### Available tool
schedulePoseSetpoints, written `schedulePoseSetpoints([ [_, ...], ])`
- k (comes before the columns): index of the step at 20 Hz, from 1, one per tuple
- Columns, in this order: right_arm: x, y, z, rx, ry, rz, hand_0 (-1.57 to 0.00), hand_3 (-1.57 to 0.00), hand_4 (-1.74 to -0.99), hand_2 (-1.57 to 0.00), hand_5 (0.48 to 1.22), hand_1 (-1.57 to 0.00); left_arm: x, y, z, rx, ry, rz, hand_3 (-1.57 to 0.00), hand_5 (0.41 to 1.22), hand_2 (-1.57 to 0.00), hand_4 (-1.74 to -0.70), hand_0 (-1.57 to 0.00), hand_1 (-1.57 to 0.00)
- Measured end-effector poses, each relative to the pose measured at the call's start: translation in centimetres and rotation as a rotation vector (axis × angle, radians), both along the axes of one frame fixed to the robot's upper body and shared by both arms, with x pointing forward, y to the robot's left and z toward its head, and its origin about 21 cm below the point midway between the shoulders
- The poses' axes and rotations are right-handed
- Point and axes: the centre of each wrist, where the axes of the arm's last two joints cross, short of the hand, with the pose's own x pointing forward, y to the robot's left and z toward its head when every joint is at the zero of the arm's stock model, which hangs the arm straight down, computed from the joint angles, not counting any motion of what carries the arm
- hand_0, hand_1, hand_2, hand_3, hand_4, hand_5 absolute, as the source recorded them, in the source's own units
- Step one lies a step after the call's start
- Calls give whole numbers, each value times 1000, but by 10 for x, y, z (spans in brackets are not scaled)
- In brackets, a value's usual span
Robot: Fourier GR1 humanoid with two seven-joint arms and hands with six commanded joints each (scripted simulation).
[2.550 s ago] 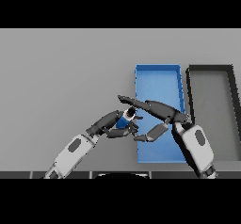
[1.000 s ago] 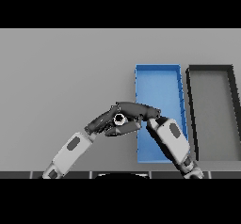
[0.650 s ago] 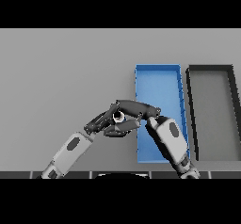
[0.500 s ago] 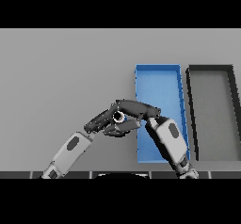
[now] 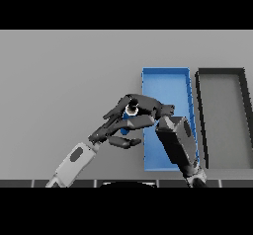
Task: Pick up the blue pipe and place it into the blue bin.
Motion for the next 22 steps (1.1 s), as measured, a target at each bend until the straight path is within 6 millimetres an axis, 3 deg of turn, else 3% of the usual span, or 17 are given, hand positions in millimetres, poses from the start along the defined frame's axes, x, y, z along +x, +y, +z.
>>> schedulePoseSetpoints([
  [4,10,-9,64,56,-94,-12,-1571,-1571,-1495,-1571,1221,-1571,1,0,2,7,2,8,-2,491,-2,-927,-2,-2],
  [7,29,-12,97,107,-112,-100,-1571,-1571,-1496,-1571,1221,-1571,1,-2,7,15,-14,-2,0,486,0,-916,-1,-1],
  [11,58,-40,118,110,-95,-342,-1571,-1571,-1498,-1571,1221,-1571,0,4,7,16,-28,-3,0,486,0,-891,0,0],
  [14,88,-67,104,41,-46,-495,-1571,-1571,-1498,-1571,1221,-1571,2,8,9,20,-15,10,1,483,1,-887,1,1],
  [19,119,-109,38,-87,142,-686,-1571,-1571,-1499,-1571,1221,-1571,4,8,8,31,-23,16,1,482,1,-878,1,1],
  [22,121,-120,0,-168,261,-774,-1571,-1571,-1499,-1571,1221,-1571,3,10,9,30,-35,17,1,483,1,-870,1,1],
])
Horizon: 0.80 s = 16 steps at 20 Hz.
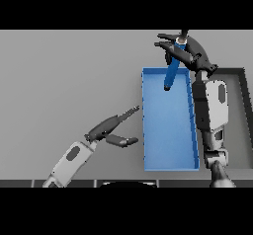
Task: Pick up the blue pipe and place it into the blue bin.
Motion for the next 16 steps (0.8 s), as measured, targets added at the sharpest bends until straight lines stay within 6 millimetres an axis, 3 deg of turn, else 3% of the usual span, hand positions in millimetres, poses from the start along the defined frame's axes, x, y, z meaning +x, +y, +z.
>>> schedulePoseSetpoints([
  [5,-14,-13,-57,-86,227,-121,-1571,-1571,-1499,-1571,1221,-1571,-4,-4,-2,-4,9,-11,1,479,1,-877,1,1],
  [8,-18,-28,-84,-164,328,-177,-1571,-820,-1617,-1571,1221,-1571,-6,-4,-4,-1,8,-10,1,476,1,-881,1,1],
  [10,-20,-29,-100,-220,401,-167,-1571,-617,-1662,-1571,1221,-1571,-2,-2,-1,-8,2,-12,1,481,1,-885,1,1],
  [11,-23,-32,-109,-263,434,-167,-1571,-808,-1617,-1571,1199,-1571,-2,-1,-2,-7,4,-13,1,483,1,-886,1,1],
  [12,-24,-34,-117,-285,476,-179,-1571,-960,-1573,-1454,1188,-1514,-2,0,-3,1,6,-9,1,486,1,-885,1,1],
  [14,-24,-34,-135,-310,579,-195,-1005,-614,-1451,-930,1146,-968,-2,-4,-1,2,7,-12,1,493,1,-882,1,1],
  [15,-23,-34,-142,-294,629,-203,-804,-491,-1385,-744,1114,-775,-1,-2,-2,6,7,-9,1,495,1,-880,1,1],
  [16,-23,-35,-143,-293,670,-204,-643,-393,-1334,-595,1135,-619,0,-3,-3,8,12,-10,1,497,1,-880,1,1],
])
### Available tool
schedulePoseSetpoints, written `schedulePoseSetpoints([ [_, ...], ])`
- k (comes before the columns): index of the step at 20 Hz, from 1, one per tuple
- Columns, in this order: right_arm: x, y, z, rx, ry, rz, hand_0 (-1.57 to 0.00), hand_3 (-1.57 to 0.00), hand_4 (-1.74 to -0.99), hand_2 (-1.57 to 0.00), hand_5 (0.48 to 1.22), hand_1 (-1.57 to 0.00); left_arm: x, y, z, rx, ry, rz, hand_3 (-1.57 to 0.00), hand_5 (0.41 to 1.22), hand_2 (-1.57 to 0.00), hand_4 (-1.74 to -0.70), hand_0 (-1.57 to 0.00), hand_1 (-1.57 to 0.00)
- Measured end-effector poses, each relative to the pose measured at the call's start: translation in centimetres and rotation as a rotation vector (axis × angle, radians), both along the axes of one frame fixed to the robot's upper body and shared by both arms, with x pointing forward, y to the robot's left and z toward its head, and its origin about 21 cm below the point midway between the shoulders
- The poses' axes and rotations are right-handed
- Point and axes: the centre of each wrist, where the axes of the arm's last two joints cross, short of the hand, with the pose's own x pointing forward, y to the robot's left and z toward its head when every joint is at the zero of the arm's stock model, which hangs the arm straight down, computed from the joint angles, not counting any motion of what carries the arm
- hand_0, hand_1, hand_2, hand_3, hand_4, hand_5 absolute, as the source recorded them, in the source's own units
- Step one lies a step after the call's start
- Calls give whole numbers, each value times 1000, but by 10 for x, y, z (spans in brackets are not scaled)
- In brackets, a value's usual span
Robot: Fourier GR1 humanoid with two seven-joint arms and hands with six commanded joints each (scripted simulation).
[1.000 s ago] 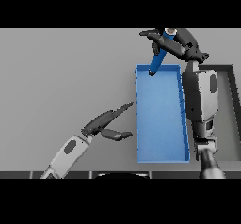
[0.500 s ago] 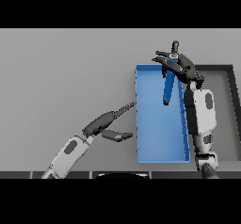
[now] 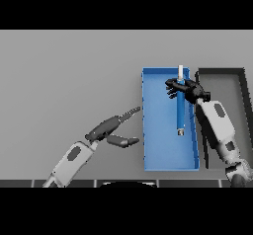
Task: Pick up the blue pipe and place it into the blue bin.
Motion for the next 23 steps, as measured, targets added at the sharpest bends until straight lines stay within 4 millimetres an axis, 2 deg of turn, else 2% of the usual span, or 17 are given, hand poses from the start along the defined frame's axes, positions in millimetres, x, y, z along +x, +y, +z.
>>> schedulePoseSetpoints([
  [1,0,-1,-2,-2,38,8,-514,-314,-1296,-476,1152,-495,-1,-3,1,-8,-6,-2,1,497,1,-881,1,1],
  [4,-2,6,11,-61,33,156,-263,-160,-1202,-243,1013,-253,0,-3,2,-16,-5,-3,1,493,1,-879,1,1],
  [6,-6,8,15,-139,2,207,-168,-102,-1160,-155,945,-162,-1,-4,1,-12,-4,3,1,490,1,-878,1,1],
  [9,-13,10,8,-203,-10,249,-85,-52,-1133,-79,853,-82,0,-5,2,-6,-7,8,1,483,1,-879,1,1],
  [10,-11,12,9,-215,-16,258,-68,-41,-1131,-63,829,-66,1,-2,0,-2,0,8,1,480,1,-878,1,1],
  [11,-11,10,10,-228,-25,261,-194,-33,-1131,-54,809,-91,-1,-1,-3,-6,1,3,1,478,1,-878,1,1],
  [12,-13,8,8,-232,-23,259,-377,-26,-1144,-82,792,-184,0,-4,-1,-2,-3,11,1,476,1,-881,1,1],
  [14,-16,9,7,-221,-27,261,-241,-16,-1153,-52,777,-117,0,-4,-2,1,3,6,1,474,1,-882,1,1],
  [17,-14,9,9,-189,-30,273,-123,-8,-1154,-26,809,-60,-4,-4,-4,2,6,6,1,476,1,-885,1,1],
  [19,-15,8,7,-171,-39,262,-212,-5,-1152,-24,804,-100,-5,0,-2,-4,-8,10,1,478,1,-885,1,1],
  [23,-14,10,11,-190,-42,282,-212,-5,-1152,-24,798,-100,0,-7,8,2,-2,12,1,480,1,-885,1,1],
])
